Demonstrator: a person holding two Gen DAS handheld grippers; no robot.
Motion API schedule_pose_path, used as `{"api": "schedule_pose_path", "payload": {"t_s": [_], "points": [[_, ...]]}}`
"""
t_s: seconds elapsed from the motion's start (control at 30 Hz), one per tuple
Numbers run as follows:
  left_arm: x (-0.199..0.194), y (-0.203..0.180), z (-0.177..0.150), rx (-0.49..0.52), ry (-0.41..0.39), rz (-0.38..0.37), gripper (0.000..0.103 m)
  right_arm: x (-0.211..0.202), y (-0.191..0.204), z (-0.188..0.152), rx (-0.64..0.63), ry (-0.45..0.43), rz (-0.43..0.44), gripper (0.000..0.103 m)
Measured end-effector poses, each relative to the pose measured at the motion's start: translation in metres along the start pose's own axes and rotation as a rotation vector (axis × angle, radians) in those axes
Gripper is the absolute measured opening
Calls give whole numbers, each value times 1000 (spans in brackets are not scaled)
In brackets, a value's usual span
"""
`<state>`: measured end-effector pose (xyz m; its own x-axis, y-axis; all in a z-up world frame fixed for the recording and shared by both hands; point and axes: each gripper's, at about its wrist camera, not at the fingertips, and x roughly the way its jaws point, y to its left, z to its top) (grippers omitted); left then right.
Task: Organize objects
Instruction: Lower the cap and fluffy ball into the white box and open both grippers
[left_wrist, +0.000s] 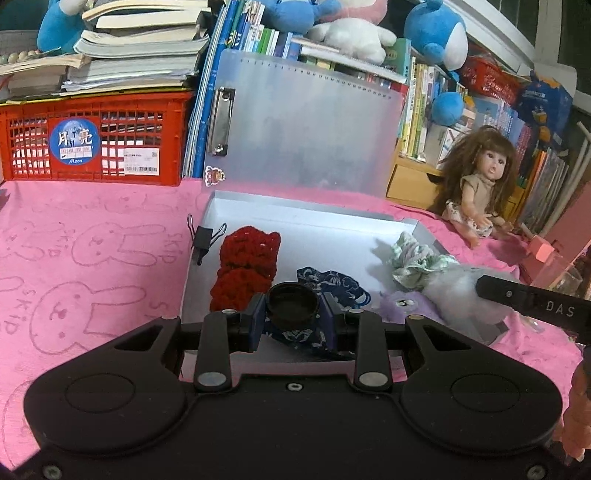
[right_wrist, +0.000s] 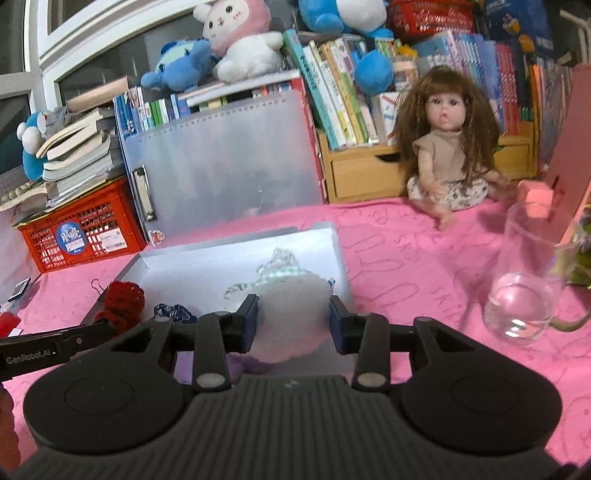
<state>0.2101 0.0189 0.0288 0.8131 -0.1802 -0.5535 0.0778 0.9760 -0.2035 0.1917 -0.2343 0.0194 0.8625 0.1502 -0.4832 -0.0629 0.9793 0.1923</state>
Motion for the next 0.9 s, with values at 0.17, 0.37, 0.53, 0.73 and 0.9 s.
{"api": "schedule_pose_path", "payload": {"t_s": [0.17,0.37,0.53,0.73,0.9], "points": [[10,2,-3,-4,14,15,30,13,1,-2,9,23,10,43],[22,1,1,-2,12,28,30,28,3,7,29,45,22,43],[32,1,8,-8,12,43,30,42,1,15,60,73,39,43],[42,-1,9,-10,17,52,30,52,4,13,64,96,52,43],[47,-1,7,-17,16,57,30,58,1,11,86,114,54,43]]}}
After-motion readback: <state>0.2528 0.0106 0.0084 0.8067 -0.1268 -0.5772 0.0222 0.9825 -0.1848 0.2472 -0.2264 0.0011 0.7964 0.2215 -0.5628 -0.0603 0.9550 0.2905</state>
